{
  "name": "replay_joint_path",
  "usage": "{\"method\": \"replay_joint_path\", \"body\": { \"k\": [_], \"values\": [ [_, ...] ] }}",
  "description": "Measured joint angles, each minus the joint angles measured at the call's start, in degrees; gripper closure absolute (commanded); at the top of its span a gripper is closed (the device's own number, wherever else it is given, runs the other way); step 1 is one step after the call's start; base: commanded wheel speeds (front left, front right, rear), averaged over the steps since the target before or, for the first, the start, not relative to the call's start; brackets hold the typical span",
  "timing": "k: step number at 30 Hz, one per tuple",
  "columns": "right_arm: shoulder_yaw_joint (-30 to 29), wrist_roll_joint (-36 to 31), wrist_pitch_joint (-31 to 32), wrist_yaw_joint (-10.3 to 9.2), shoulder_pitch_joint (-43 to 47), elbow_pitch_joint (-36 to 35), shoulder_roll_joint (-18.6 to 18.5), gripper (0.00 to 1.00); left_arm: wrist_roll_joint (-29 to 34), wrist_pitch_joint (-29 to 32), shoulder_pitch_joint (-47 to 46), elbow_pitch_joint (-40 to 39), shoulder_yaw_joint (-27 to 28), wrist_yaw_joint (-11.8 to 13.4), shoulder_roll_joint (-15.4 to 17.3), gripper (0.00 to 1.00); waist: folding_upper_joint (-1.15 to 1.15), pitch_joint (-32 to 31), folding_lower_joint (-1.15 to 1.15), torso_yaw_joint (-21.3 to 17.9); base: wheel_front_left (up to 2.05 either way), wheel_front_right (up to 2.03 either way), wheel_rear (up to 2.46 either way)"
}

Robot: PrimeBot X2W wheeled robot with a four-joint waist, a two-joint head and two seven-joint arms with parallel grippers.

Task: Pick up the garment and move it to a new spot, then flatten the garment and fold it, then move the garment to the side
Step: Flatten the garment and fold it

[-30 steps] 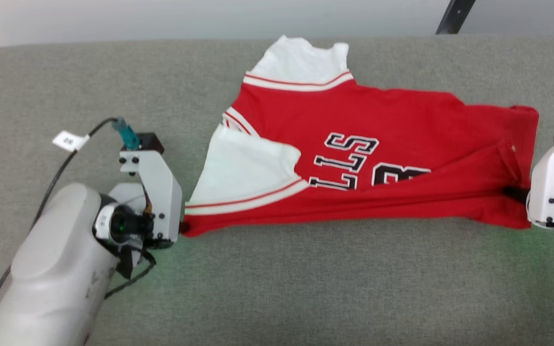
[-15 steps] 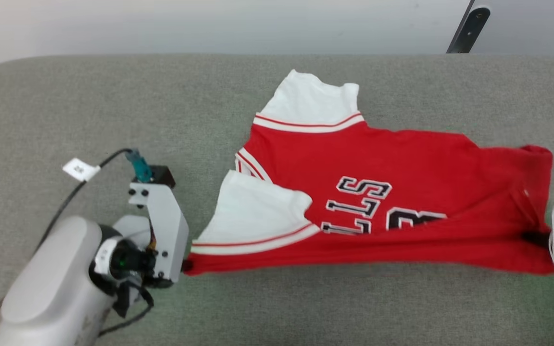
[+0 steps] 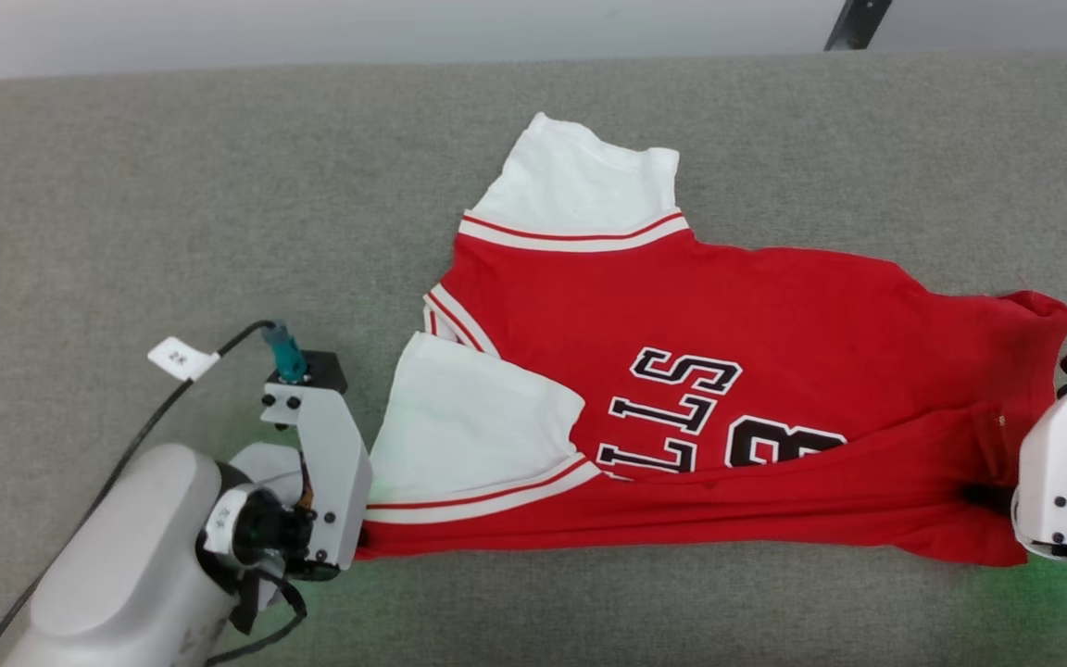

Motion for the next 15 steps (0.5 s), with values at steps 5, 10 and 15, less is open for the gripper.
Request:
{"method": "replay_joint_path", "body": {
  "k": [5,10,15],
  "values": [
    [0.1,-1.6,0.3,-0.01,-1.7,1.9,1.8,1.00,0.4,-0.3,-2.0,4.5,-0.9,-1.2,-1.2,1.00,0.00,0.8,0.00,-1.3,0.00,0.00,0.00],
    [1.2,-1.4,-1.1,-0.04,-2.1,3.0,2.4,1.00,0.0,-1.5,-2.7,7.5,-0.8,-2.5,-1.9,0.87,0.00,0.3,0.00,-1.8,0.00,0.00,0.00],
    [2.3,-0.7,-2.6,-0.07,-1.8,4.2,2.1,1.00,0.0,-4.5,-2.8,9.1,-0.6,-3.7,-2.1,0.36,0.00,-1.4,0.00,-1.7,0.00,0.00,0.00]
  ]
}}
